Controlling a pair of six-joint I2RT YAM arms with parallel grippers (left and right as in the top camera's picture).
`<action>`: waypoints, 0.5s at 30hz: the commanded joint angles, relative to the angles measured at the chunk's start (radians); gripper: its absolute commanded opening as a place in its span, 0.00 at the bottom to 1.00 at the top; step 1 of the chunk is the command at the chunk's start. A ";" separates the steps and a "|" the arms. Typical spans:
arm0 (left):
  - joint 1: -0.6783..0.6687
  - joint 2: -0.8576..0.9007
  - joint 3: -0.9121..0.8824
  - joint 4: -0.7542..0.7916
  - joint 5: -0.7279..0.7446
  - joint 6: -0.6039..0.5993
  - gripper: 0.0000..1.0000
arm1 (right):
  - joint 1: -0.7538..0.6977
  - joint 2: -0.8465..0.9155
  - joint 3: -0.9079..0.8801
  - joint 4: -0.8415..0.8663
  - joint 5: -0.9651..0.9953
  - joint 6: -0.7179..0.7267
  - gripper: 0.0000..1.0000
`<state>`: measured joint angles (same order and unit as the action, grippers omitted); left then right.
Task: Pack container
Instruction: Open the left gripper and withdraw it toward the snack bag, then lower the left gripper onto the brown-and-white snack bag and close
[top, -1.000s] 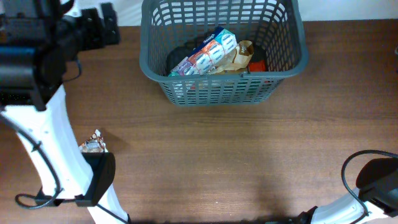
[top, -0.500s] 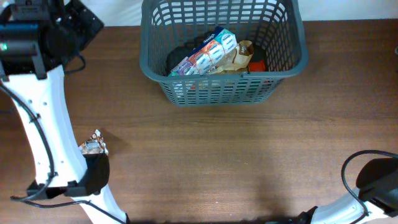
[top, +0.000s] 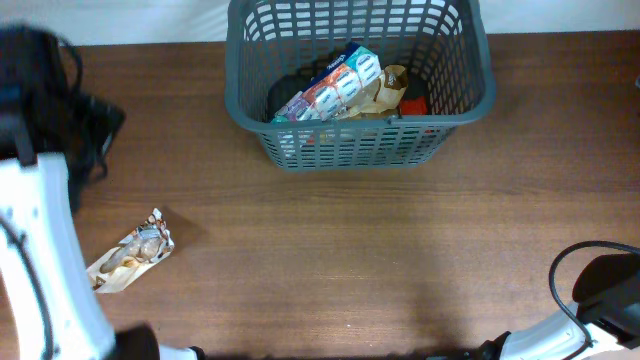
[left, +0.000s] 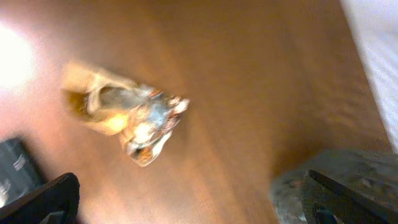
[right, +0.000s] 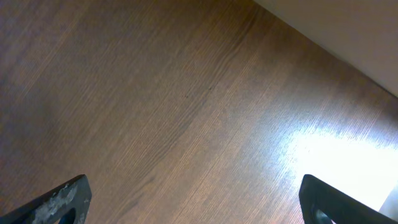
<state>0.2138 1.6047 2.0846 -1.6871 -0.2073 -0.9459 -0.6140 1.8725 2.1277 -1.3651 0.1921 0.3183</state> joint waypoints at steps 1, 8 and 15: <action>0.040 -0.135 -0.193 0.003 -0.067 -0.276 0.99 | -0.001 -0.018 -0.004 0.000 -0.002 0.013 0.99; 0.112 -0.330 -0.527 0.066 -0.115 -0.512 0.99 | -0.001 -0.018 -0.004 0.000 -0.002 0.013 0.99; 0.152 -0.368 -0.710 0.240 -0.134 -0.512 0.99 | -0.001 -0.018 -0.004 0.000 -0.002 0.013 0.99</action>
<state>0.3569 1.2419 1.4204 -1.4937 -0.3111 -1.4212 -0.6140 1.8725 2.1277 -1.3655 0.1921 0.3183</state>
